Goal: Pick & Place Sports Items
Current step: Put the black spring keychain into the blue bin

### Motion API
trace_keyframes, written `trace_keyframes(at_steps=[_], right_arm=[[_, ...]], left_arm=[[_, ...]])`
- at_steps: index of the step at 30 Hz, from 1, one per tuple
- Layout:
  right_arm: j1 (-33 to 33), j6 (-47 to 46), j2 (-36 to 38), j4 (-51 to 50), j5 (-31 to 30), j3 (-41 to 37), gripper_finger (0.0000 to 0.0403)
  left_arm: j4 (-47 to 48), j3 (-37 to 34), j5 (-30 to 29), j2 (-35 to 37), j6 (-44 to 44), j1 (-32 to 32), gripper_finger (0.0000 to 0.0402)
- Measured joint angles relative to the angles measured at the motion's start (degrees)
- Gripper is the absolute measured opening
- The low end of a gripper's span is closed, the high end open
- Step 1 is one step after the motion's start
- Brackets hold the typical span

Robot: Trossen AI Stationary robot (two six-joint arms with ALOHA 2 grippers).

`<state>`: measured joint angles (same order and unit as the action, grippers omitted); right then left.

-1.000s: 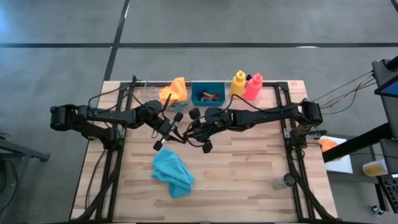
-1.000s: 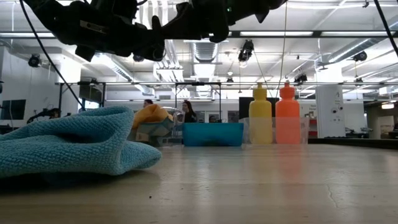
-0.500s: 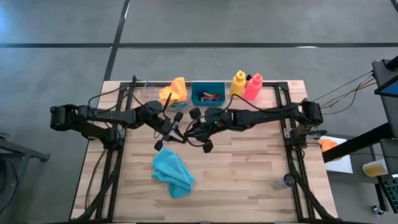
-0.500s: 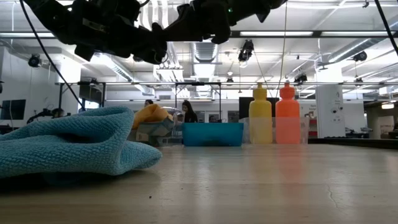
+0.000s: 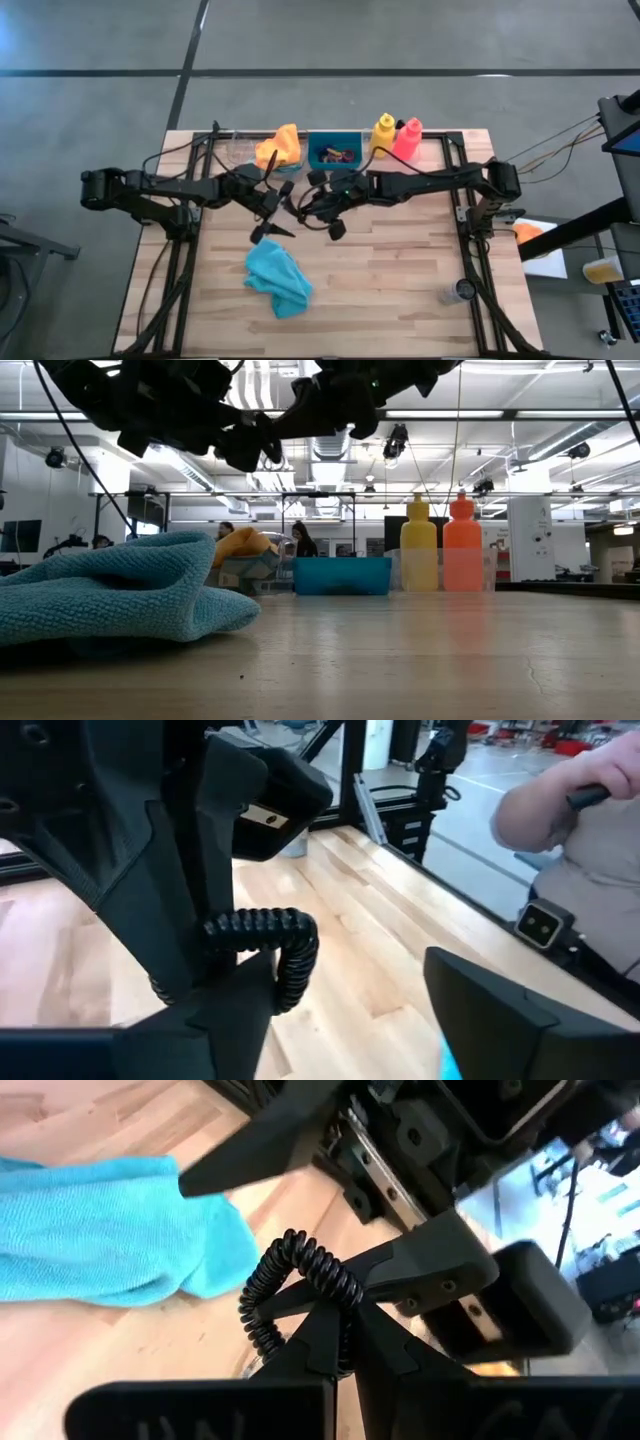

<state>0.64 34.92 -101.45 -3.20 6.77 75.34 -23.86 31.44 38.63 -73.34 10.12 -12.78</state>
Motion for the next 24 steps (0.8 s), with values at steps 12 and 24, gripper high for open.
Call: trace_keyframes(at_steps=[12,24], right_arm=[[0.1,-11.3,1.3,-18.1,-4.6,0.0,0.0009],[7.9,-19.6,4.0,-15.7,-34.8,0.0,0.0008]], left_arm=[[0.8,0.3,-4.4,0.1,0.6,-0.1,0.0285],[9.2,0.2,-4.1,4.1,0.3,-0.1,0.0286]])
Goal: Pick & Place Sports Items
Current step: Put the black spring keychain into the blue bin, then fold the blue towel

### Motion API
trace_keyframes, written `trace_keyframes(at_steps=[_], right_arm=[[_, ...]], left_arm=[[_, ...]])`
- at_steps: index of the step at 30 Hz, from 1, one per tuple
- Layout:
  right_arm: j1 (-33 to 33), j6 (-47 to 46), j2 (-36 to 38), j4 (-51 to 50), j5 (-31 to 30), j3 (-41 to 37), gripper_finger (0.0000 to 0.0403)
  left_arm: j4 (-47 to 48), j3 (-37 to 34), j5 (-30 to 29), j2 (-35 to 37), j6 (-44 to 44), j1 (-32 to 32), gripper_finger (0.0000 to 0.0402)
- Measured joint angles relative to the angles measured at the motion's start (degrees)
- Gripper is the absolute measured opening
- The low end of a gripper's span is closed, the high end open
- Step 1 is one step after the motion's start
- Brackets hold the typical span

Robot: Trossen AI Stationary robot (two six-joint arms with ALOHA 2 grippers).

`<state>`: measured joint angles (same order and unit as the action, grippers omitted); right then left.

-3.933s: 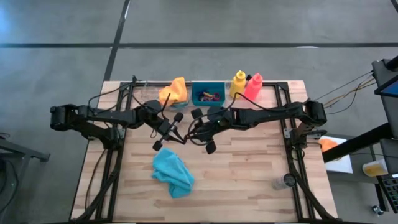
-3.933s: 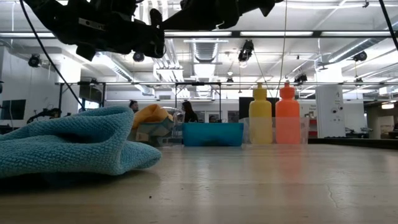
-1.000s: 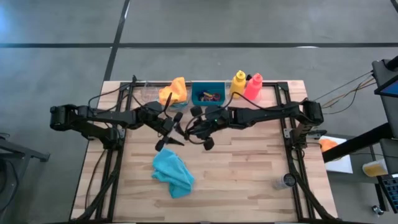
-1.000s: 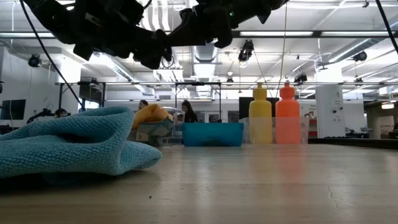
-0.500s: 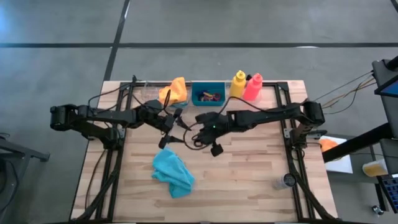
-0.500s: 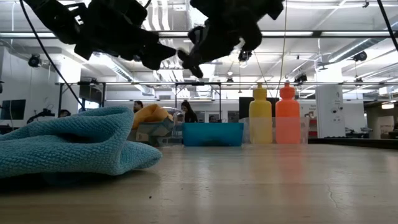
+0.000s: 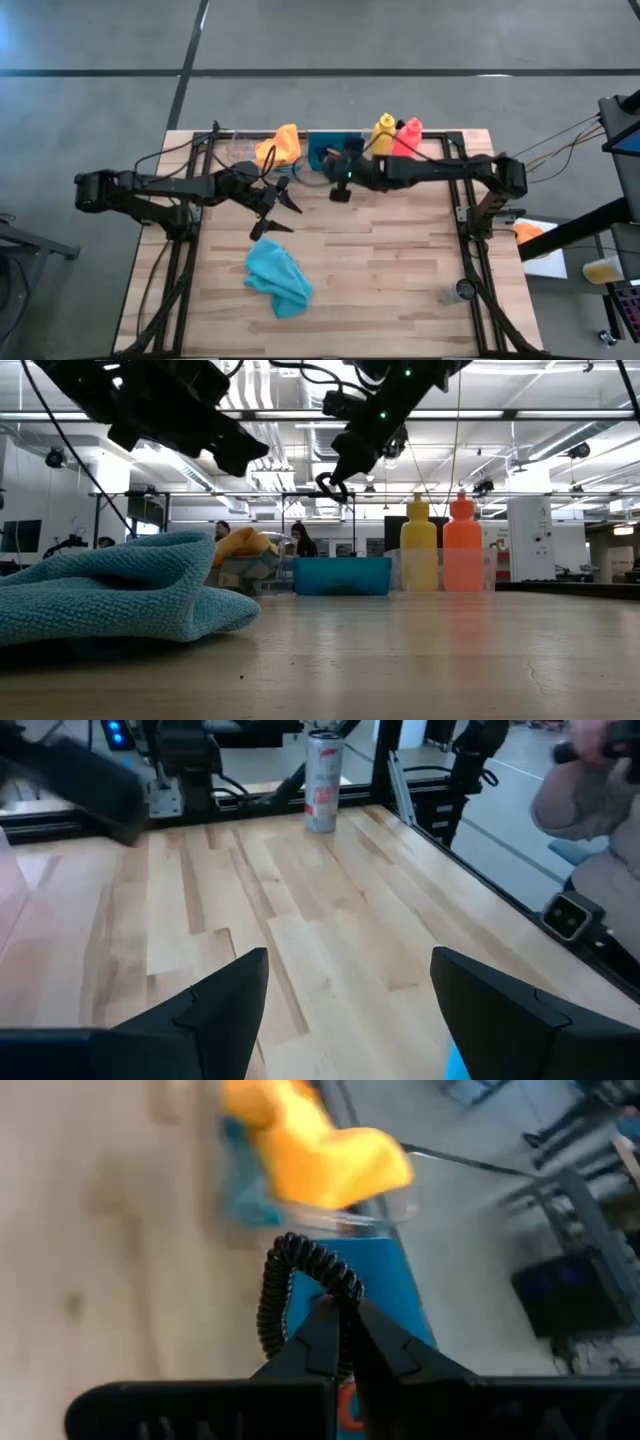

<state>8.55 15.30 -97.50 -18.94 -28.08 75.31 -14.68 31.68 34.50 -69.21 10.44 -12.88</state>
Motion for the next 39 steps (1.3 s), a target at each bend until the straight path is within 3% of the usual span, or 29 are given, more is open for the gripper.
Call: trace_keyframes(at_steps=[2,8,18,21,32,39], right_arm=[[3.0,0.0,0.0,0.6,1.7,0.0,0.0008],[13.3,-3.1,-2.1,4.8,18.2,0.0,0.0008],[18.5,-3.4,-7.3,7.8,20.1,0.0,0.0013],[18.6,-3.3,-8.3,9.0,20.1,0.0,0.0041],[18.6,-3.3,-8.3,11.5,18.9,0.0,0.0203],[16.6,-2.9,-6.1,10.1,21.0,0.7,0.0268]], left_arm=[[1.7,0.0,-0.1,1.7,0.0,0.0,0.0286],[8.8,-0.1,-0.3,6.7,0.0,0.0,0.0286],[13.6,-0.1,-0.7,9.8,0.0,0.1,0.0286],[13.5,-0.1,-0.7,9.8,-0.1,0.1,0.0286],[15.5,-0.1,-0.5,9.8,-1.6,0.1,0.0286],[17.2,-0.1,-1.2,9.8,-2.9,0.1,0.0286]])
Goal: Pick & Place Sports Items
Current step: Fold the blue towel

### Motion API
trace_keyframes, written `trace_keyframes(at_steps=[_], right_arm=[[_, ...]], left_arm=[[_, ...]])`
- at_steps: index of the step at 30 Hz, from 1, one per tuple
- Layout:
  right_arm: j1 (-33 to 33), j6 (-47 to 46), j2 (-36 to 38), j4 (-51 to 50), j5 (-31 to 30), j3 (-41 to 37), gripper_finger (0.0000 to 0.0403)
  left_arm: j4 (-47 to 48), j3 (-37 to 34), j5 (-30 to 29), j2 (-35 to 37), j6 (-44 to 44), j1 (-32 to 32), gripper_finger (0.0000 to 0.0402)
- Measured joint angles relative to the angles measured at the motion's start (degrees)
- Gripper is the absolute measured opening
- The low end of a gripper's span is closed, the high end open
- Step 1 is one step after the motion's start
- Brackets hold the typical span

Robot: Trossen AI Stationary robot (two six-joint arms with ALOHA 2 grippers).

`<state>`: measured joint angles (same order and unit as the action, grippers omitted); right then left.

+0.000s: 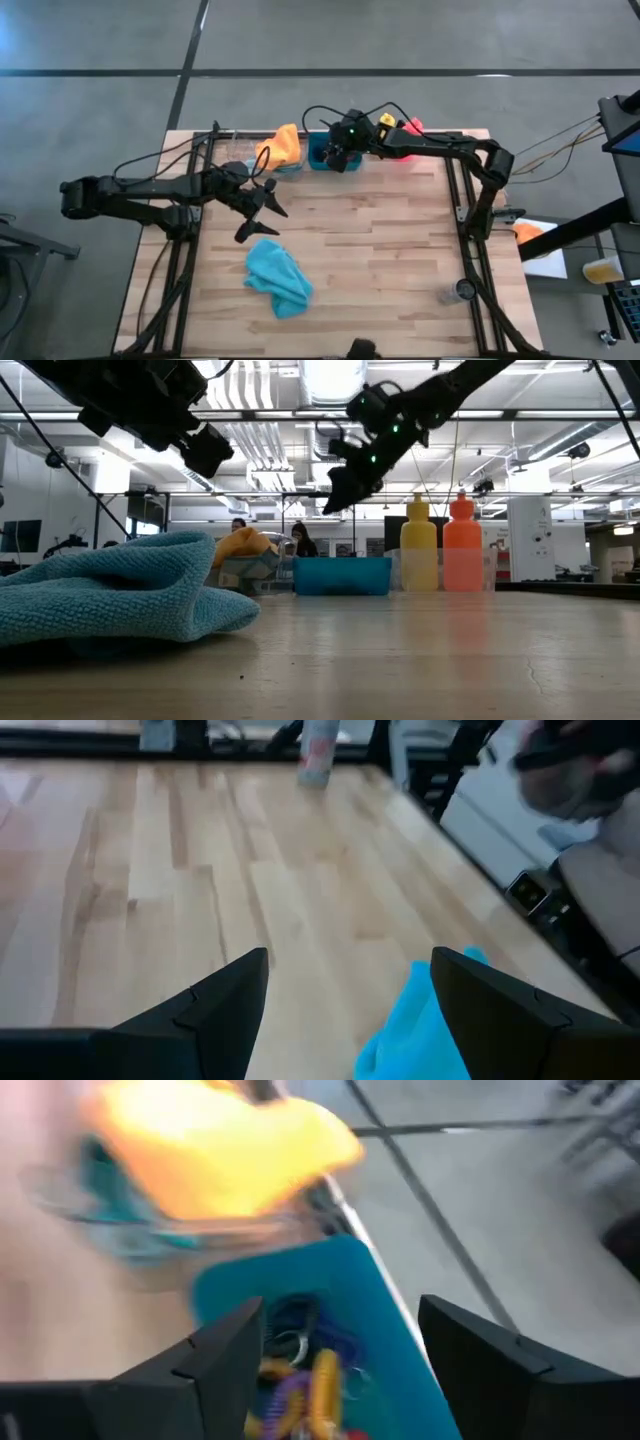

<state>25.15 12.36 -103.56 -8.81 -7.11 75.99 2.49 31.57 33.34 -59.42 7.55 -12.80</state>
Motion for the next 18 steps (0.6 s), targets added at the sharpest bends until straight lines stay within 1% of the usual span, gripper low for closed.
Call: trace_keyframes(at_steps=[2,3,6,8,9,10,12,13,15,18], right_arm=[[-1.8,0.0,1.7,-2.4,4.7,0.6,0.0275],[-3.0,0.0,2.5,-3.2,8.0,0.8,0.0276],[-6.8,-0.5,5.0,-6.6,20.8,0.8,0.0277],[-9.8,-2.5,5.9,-8.6,29.1,0.7,0.0277],[-11.4,-3.8,6.0,-9.1,32.1,0.7,0.0278],[-13.2,-5.1,6.0,-9.7,33.7,0.7,0.0278],[-17.4,-7.4,5.4,-10.6,33.4,0.3,0.0278],[-19.7,-8.4,5.2,-10.3,31.7,0.1,0.0278],[-24.4,-9.9,4.0,-10.1,26.6,-0.4,0.0278],[-31.2,-14.7,1.9,-8.1,16.2,-0.4,0.0278]], left_arm=[[1.5,0.0,-1.7,0.0,0.3,0.0,0.0286],[2.1,0.0,-3.0,0.0,0.3,0.0,0.0286],[4.9,0.0,-6.3,0.0,0.4,0.0,0.0286],[6.9,0.0,-6.9,0.0,1.1,0.0,0.0286],[7.6,0.0,-6.9,0.0,1.6,0.0,0.0285],[8.2,0.0,-6.9,0.0,2.1,0.0,0.0285],[8.5,-0.1,-6.9,0.0,2.7,0.0,0.0285],[8.5,-0.1,-6.9,0.0,2.8,0.0,0.0285],[8.5,-0.1,-7.0,0.0,2.9,0.0,0.0285],[8.3,-0.1,-7.0,0.0,2.9,0.0,0.0285]])
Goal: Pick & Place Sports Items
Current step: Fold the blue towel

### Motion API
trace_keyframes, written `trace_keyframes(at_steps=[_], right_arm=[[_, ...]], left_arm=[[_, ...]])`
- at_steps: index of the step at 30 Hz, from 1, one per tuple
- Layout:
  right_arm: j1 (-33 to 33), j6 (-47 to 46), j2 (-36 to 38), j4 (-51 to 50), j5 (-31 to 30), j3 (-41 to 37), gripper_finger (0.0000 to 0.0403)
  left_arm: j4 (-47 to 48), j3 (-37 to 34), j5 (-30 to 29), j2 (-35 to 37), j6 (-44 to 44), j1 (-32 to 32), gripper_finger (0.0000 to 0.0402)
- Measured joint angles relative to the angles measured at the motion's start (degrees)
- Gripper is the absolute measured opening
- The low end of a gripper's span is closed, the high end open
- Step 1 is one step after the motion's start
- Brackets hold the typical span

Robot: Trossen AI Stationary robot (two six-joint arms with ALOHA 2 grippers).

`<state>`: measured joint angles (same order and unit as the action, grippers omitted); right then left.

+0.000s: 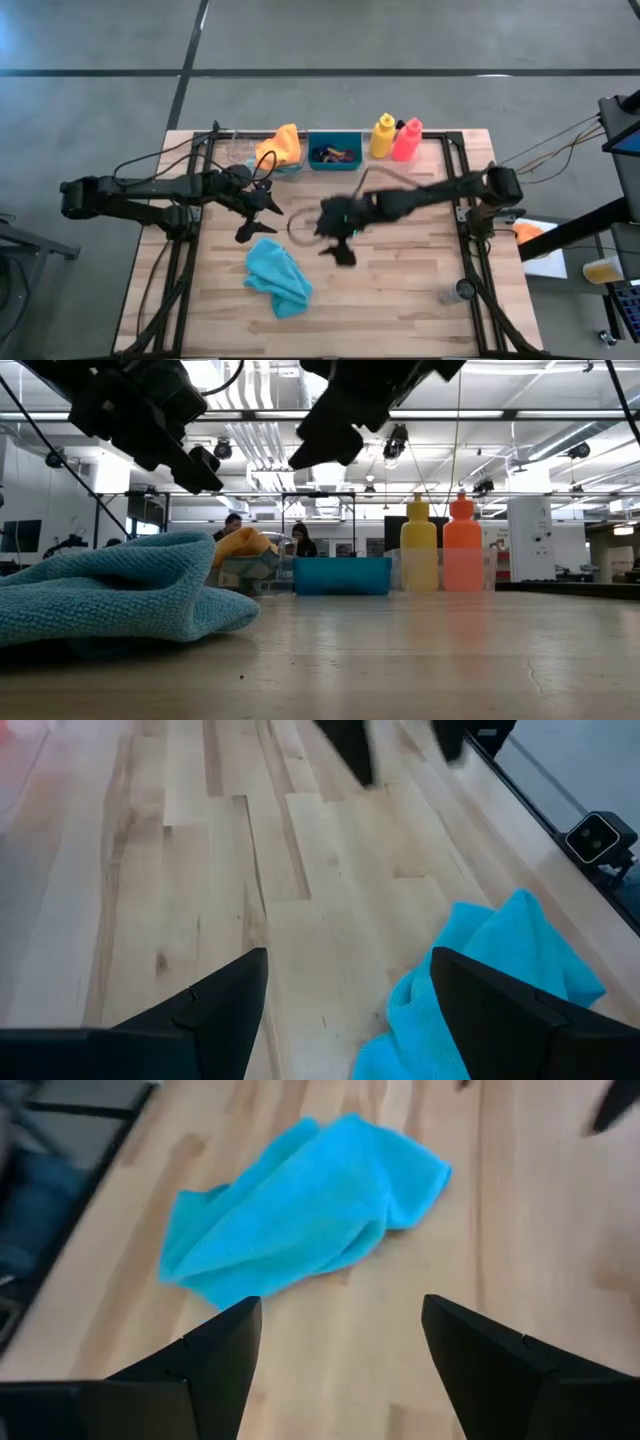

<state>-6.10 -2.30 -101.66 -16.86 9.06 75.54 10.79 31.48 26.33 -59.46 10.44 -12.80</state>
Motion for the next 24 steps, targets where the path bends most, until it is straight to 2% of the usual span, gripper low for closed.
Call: trace_keyframes(at_steps=[5,10,17,24], right_arm=[[-8.4,-9.9,-3.6,8.1,-11.3,0.0,0.0278],[-13.9,-19.1,-7.1,12.9,-16.8,0.0,0.0278],[-17.1,-24.4,-15.0,21.8,-18.2,0.2,0.0278],[-16.8,-27.8,-20.3,21.8,-18.3,3.9,0.0278]], left_arm=[[-0.2,0.0,0.0,0.0,-1.0,0.0,0.0285],[-0.4,-0.5,0.2,0.0,-3.1,1.1,0.0285],[-2.1,-4.0,0.2,0.2,-6.4,5.0,0.0285],[-3.7,-7.0,0.2,0.6,-7.3,9.4,0.0285]])
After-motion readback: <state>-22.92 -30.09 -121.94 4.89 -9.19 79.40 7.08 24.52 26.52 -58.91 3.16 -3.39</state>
